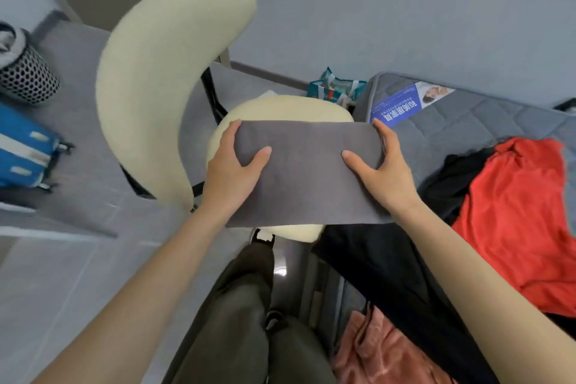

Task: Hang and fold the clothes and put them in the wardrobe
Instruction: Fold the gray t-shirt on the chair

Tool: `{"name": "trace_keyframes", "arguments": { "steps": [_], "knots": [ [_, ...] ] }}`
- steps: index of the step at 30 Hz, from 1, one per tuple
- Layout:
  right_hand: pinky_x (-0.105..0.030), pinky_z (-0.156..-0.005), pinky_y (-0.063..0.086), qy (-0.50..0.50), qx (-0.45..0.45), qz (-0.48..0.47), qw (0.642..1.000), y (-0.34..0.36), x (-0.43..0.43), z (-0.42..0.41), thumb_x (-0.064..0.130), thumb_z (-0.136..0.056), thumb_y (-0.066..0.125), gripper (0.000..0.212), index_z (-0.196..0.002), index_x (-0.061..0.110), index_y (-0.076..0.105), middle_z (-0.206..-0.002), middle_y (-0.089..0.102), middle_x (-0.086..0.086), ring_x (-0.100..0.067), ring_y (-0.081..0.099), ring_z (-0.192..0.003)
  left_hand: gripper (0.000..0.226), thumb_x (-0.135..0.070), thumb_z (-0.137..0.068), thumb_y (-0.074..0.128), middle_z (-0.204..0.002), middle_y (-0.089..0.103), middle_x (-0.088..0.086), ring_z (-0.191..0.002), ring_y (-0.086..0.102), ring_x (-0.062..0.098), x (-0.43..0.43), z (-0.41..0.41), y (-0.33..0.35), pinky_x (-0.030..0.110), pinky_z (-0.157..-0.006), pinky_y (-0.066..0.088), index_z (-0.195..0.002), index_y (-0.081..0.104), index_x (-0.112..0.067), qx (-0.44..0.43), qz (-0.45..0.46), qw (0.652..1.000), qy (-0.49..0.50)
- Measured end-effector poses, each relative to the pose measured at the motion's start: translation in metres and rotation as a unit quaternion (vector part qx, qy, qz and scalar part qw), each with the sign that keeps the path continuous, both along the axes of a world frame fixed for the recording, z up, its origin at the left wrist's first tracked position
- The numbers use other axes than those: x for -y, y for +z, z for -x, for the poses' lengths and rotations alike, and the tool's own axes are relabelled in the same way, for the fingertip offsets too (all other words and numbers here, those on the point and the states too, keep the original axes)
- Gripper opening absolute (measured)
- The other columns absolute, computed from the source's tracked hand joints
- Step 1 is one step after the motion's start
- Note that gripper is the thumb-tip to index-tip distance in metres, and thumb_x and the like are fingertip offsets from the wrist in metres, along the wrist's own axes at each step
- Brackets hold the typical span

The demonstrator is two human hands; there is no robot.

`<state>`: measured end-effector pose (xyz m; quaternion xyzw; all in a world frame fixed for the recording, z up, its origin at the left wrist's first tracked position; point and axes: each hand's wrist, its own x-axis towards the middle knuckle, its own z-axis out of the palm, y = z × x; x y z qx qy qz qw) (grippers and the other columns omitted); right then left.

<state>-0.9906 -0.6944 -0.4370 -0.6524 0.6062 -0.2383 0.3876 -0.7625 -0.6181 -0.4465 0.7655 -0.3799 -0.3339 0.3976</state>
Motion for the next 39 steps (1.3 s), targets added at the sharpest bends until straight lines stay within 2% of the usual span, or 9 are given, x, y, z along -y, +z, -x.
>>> {"name": "trace_keyframes", "arguments": {
  "steps": [4,8,11,15,19,21,26,33,39],
  "knots": [
    [-0.022,-0.095,0.03,0.011,0.018,0.026,0.999,0.056,-0.044,-0.007,0.04,-0.083,0.069,0.072,-0.143,0.039,0.029,-0.123,0.043,0.019,-0.012,0.044,-0.125,0.066,-0.043,-0.086,0.063,-0.121,0.038,-0.031,-0.106,0.037,-0.009,-0.054,-0.007,0.055,0.015,-0.09,0.029,-0.143,0.032,-0.036,0.006,0.023,0.999,0.024],
    [-0.023,-0.094,0.03,0.052,0.03,0.057,0.997,0.114,-0.088,-0.037,0.04,-0.085,0.068,0.071,-0.144,0.04,0.028,-0.132,0.043,0.02,-0.01,0.041,-0.125,0.064,-0.043,-0.088,0.062,-0.125,0.037,-0.03,-0.105,0.037,-0.012,-0.113,-0.031,0.11,0.016,-0.091,0.03,-0.143,0.032,-0.035,0.015,0.039,0.997,0.06],
    [-0.022,-0.095,0.028,0.1,0.044,0.06,0.992,0.141,-0.124,-0.072,0.038,-0.086,0.066,0.069,-0.144,0.038,0.028,-0.127,0.039,0.024,-0.005,0.038,-0.12,0.06,-0.043,-0.089,0.059,-0.124,0.04,-0.026,-0.104,0.039,-0.01,-0.164,-0.057,0.135,0.015,-0.089,0.03,-0.143,0.033,-0.034,0.027,0.037,0.993,0.106],
    [-0.024,-0.093,0.029,0.174,0.059,0.038,0.982,0.166,-0.18,-0.13,0.038,-0.087,0.065,0.07,-0.145,0.038,0.025,-0.125,0.04,0.011,-0.003,0.035,-0.112,0.059,-0.042,-0.091,0.058,-0.131,0.043,-0.016,-0.121,0.043,0.007,-0.242,-0.102,0.156,0.021,-0.094,0.031,-0.143,0.034,-0.032,0.031,0.022,0.985,0.168],
    [-0.03,-0.1,0.035,0.259,0.059,0.027,0.964,0.188,-0.248,-0.204,0.039,-0.087,0.065,0.072,-0.146,0.033,0.024,-0.136,0.043,-0.001,-0.014,0.04,-0.124,0.055,-0.04,-0.091,0.057,-0.13,0.045,-0.015,-0.116,0.045,0.006,-0.336,-0.157,0.179,0.022,-0.094,0.032,-0.141,0.036,-0.032,0.049,0.02,0.971,0.233],
    [-0.032,-0.104,0.036,0.296,0.06,0.026,0.953,0.198,-0.287,-0.244,0.039,-0.086,0.065,0.072,-0.145,0.032,0.025,-0.137,0.043,-0.004,-0.017,0.042,-0.123,0.053,-0.039,-0.092,0.057,-0.136,0.046,-0.01,-0.121,0.045,0.01,-0.387,-0.186,0.191,0.022,-0.096,0.032,-0.141,0.038,-0.029,0.062,0.021,0.961,0.27],
    [-0.024,-0.091,0.032,0.398,0.077,0.048,0.913,0.225,-0.386,-0.345,0.041,-0.086,0.065,0.075,-0.146,0.034,0.02,-0.137,0.041,-0.005,-0.007,0.038,-0.1,0.053,-0.038,-0.094,0.055,-0.136,0.047,-0.007,-0.121,0.047,0.015,-0.515,-0.25,0.229,0.031,-0.104,0.037,-0.142,0.035,-0.029,0.077,0.039,0.93,0.358],
    [-0.01,-0.083,0.029,0.503,0.146,0.094,0.847,0.29,-0.491,-0.474,0.036,-0.087,0.067,0.077,-0.148,0.032,0.019,-0.136,0.042,-0.007,0.003,0.041,-0.084,0.052,-0.033,-0.094,0.056,-0.128,0.046,-0.012,-0.112,0.044,0.006,-0.639,-0.326,0.298,0.02,-0.094,0.032,-0.142,0.038,-0.026,0.143,0.097,0.859,0.482],
    [-0.027,-0.088,0.035,0.55,0.198,0.162,0.795,0.371,-0.531,-0.569,0.038,-0.087,0.065,0.074,-0.146,0.039,0.019,-0.131,0.044,-0.009,-0.006,0.042,-0.09,0.054,-0.03,-0.093,0.057,-0.121,0.042,-0.017,-0.108,0.043,0.003,-0.691,-0.385,0.375,0.021,-0.091,0.032,-0.142,0.035,-0.029,0.19,0.16,0.808,0.535]
  ]
}}
